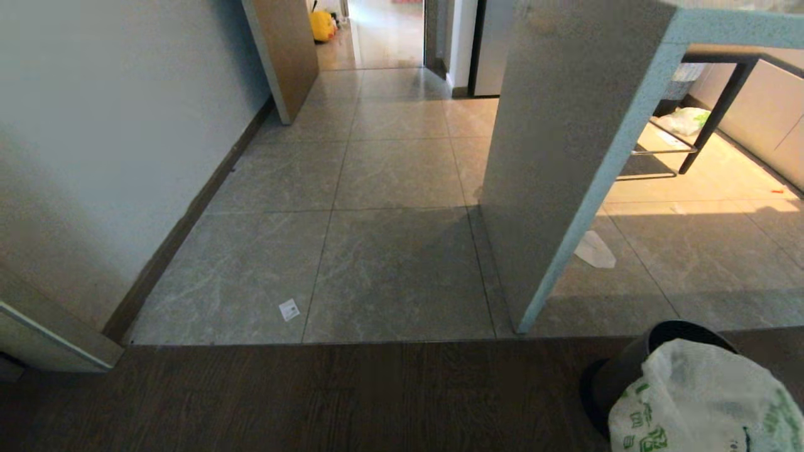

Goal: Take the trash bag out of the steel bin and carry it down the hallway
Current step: Put the trash bag at the door

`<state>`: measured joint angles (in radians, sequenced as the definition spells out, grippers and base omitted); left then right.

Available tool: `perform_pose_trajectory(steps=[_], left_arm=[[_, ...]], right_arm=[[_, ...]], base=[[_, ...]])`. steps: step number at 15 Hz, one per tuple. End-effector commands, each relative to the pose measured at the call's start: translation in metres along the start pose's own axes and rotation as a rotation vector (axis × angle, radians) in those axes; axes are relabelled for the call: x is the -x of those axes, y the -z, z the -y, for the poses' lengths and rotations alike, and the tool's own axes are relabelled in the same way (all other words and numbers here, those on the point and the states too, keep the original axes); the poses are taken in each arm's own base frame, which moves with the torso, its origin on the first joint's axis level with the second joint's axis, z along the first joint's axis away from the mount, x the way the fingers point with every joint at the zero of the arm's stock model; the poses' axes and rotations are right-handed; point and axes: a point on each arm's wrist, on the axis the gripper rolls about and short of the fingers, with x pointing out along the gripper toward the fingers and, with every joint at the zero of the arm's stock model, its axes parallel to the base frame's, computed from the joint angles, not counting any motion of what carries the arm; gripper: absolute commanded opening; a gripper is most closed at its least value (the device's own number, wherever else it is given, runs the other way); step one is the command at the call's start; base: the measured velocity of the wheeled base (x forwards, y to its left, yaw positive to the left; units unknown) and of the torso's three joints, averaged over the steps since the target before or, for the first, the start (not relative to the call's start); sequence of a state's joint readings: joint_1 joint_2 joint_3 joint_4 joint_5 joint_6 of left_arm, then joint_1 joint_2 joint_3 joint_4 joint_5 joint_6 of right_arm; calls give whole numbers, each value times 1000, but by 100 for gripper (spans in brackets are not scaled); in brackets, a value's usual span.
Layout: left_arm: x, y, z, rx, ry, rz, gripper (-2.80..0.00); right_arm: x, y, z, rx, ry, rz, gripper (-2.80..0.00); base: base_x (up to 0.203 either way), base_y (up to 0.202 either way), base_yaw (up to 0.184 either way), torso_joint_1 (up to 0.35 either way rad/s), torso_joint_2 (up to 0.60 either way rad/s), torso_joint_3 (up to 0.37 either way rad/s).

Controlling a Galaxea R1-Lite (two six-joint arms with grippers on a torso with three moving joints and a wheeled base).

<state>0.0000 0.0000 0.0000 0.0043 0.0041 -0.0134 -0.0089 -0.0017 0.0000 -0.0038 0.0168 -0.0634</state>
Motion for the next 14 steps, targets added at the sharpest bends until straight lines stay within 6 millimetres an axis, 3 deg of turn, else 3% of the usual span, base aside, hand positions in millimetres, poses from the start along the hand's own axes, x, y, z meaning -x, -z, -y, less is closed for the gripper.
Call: perform_pose_trajectory(steps=[1,7,14], left_arm=[[0,0,0,0,0,0,-280],[0,0,0,-2,0,0,-280],[0,0,0,-6,0,1,-280]], right_arm=[[0,0,0,1,0,-1,-280],[0,0,0,1,0,-1,-280],[0,0,0,1,0,-1,-280]], base=[[0,0,0,2,-1,206],[0,0,0,1,3,180],[0,0,0,2,0,17]])
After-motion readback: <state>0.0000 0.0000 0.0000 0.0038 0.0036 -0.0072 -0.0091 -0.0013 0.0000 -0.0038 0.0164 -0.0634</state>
